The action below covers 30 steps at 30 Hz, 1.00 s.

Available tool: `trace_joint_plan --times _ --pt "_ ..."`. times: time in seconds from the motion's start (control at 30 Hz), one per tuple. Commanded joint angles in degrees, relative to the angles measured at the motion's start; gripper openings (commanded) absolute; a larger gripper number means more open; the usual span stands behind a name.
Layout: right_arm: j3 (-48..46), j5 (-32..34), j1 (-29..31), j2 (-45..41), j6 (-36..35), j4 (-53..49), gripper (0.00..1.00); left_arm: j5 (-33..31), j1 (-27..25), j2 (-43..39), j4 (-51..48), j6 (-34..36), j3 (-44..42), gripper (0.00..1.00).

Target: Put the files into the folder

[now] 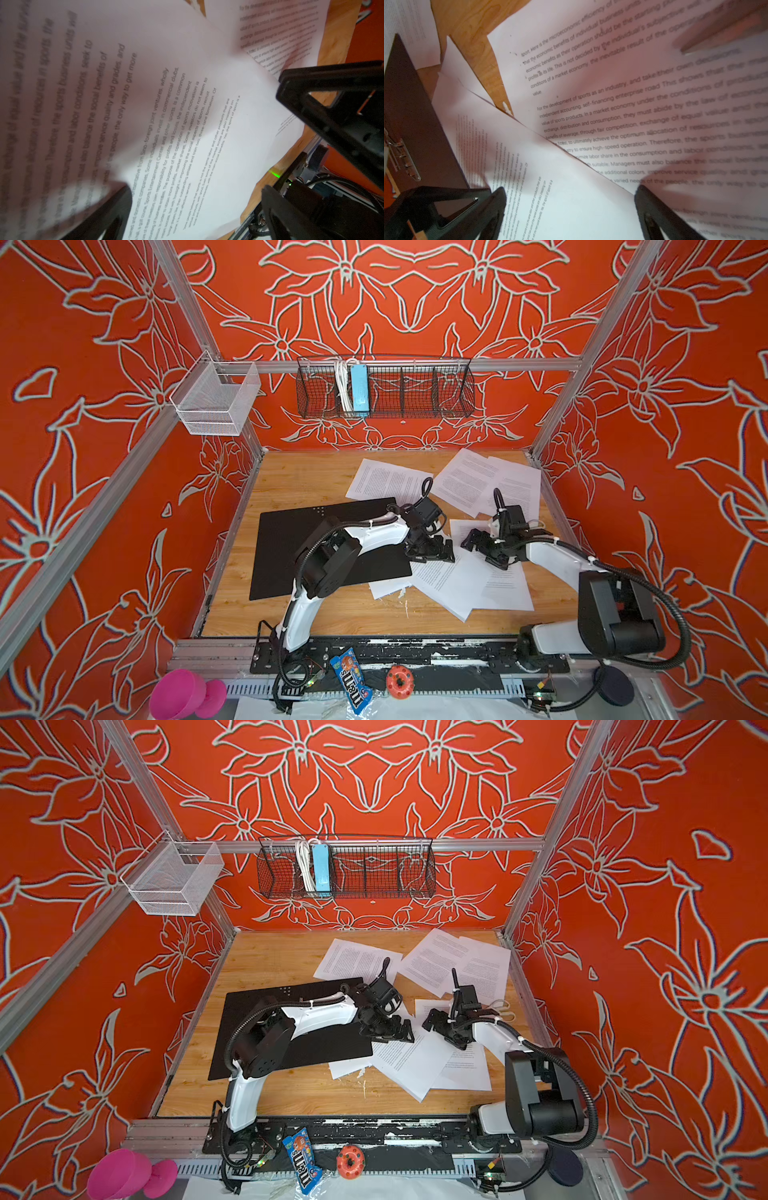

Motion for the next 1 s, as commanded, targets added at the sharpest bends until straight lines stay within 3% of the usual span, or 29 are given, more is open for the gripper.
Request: trace_joint_plan --times 0.0,0.23,0.5,0.73,0.97 --pt "0.26 -5.98 0.97 1.75 -0.37 -1.63 0.98 -7.21 0.61 4.81 -5.58 4.63 -1.64 0.98" --pt "3.55 -13.40 3.15 5.52 0.38 2.32 0.98 -10.27 0.87 6.88 -6.42 9.51 -0.65 0.98" --pt "8.42 -12.79 4.34 6.25 -1.35 2.67 0.98 -9.82 0.85 6.90 -3.90 11.60 -2.93 0.98" --pt "15.54 -21.63 4.47 15.01 -2.22 4.55 0.96 -9.79 0.88 6.71 -3.09 12.19 -3.70 0.98" --pt "21.76 -16.16 4.47 18.93 -8.62 -2.83 0.96 -9.48 0.85 6.05 -1.91 12.50 -5.05 0.98"
